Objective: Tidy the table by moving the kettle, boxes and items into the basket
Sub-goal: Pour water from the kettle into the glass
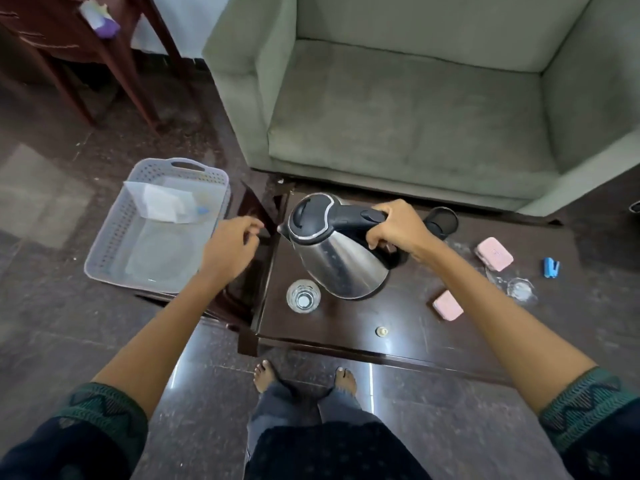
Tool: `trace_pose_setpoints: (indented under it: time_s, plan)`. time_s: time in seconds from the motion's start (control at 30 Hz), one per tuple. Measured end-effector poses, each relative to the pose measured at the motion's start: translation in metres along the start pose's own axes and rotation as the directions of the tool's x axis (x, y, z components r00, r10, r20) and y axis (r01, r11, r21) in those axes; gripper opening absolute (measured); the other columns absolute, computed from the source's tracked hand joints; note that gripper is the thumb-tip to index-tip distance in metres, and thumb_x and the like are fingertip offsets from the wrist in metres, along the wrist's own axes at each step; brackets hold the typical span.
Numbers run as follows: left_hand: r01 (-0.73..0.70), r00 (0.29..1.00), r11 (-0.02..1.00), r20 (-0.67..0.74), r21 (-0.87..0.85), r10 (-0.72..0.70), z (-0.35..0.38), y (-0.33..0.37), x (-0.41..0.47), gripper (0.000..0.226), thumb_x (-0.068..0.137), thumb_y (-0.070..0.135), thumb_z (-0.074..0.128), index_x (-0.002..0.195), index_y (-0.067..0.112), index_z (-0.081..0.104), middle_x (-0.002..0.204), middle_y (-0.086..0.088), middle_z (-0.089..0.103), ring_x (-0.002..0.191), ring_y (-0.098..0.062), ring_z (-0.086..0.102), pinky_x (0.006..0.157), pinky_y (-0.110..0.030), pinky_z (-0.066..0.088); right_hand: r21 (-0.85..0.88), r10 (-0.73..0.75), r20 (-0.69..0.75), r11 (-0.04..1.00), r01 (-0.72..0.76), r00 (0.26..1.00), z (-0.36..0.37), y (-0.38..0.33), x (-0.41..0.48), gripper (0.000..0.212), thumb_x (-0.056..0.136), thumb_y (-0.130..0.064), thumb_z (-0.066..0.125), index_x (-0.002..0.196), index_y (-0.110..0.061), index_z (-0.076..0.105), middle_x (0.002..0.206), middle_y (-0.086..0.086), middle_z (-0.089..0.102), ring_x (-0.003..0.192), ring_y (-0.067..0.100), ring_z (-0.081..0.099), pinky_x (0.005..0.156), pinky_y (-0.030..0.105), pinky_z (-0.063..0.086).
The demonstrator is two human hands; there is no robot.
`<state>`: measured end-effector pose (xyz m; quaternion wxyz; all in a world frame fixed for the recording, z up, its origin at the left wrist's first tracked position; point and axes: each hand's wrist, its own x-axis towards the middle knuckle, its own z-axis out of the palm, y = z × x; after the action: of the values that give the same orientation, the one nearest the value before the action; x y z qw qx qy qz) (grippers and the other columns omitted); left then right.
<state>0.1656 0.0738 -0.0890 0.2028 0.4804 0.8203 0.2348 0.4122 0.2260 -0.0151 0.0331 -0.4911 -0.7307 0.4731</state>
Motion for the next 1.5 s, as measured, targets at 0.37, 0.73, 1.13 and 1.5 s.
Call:
trace_pose_setpoints:
  time_s: [0.37, 0.73, 1.13, 1.5]
  plan:
    - [0.076, 0.945, 0.996, 0.316, 0.036, -0.083, 0.124, -0.042, -0.031, 0.048, 0.086, 0.017, 0.056, 0.133, 0.021, 0.046, 0.134, 0.000, 0.048, 0.122, -0.022, 0.042, 0.099, -0.039, 0.041, -0.347, -0.077, 0.179, 0.928, 0.137, 0.981, 0.019, 0.077, 0.038, 0.022, 0.036, -0.021, 0.055, 0.051, -0.008, 0.045, 0.051, 0.003, 0.043, 0.052, 0.019, 0.036, 0.052, 0.028, 0.028]
    - [0.097, 0.917, 0.990, 0.395, -0.099, -0.050, 0.188, -0.075, -0.040, 0.108, 0.065, 0.044, 0.079, 0.148, 0.022, 0.013, 0.147, -0.003, 0.029, 0.134, -0.024, 0.028, 0.110, -0.037, 0.026, -0.473, -0.125, 0.252, 0.849, 0.235, 0.960, 0.039, 0.104, 0.053, 0.028, 0.049, -0.018, 0.069, 0.047, -0.017, 0.041, 0.048, 0.002, 0.044, 0.050, 0.020, 0.039, 0.047, 0.028, 0.026]
    - [0.050, 0.956, 0.998, 0.292, -0.035, -0.038, 0.210, -0.090, -0.047, 0.103, 0.067, 0.044, 0.078, 0.147, 0.027, 0.016, 0.146, 0.008, 0.033, 0.128, -0.017, 0.039, 0.097, -0.042, 0.046, -0.566, -0.136, 0.290, 0.774, 0.285, 0.947, 0.051, 0.098, 0.051, 0.047, 0.054, -0.056, 0.074, 0.051, -0.018, 0.047, 0.049, 0.000, 0.048, 0.049, 0.016, 0.043, 0.051, 0.031, 0.032]
    - [0.031, 0.962, 0.999, 0.274, -0.026, -0.023, 0.211, -0.094, -0.045, 0.102, 0.063, 0.046, 0.080, 0.145, 0.027, 0.022, 0.143, 0.009, 0.038, 0.127, -0.015, 0.044, 0.096, -0.039, 0.047, -0.635, -0.203, 0.251, 0.703, 0.319, 0.946, 0.063, 0.095, 0.047, 0.044, 0.058, -0.057, 0.071, 0.059, -0.016, 0.056, 0.049, -0.002, 0.049, 0.053, 0.013, 0.047, 0.048, 0.023, 0.030]
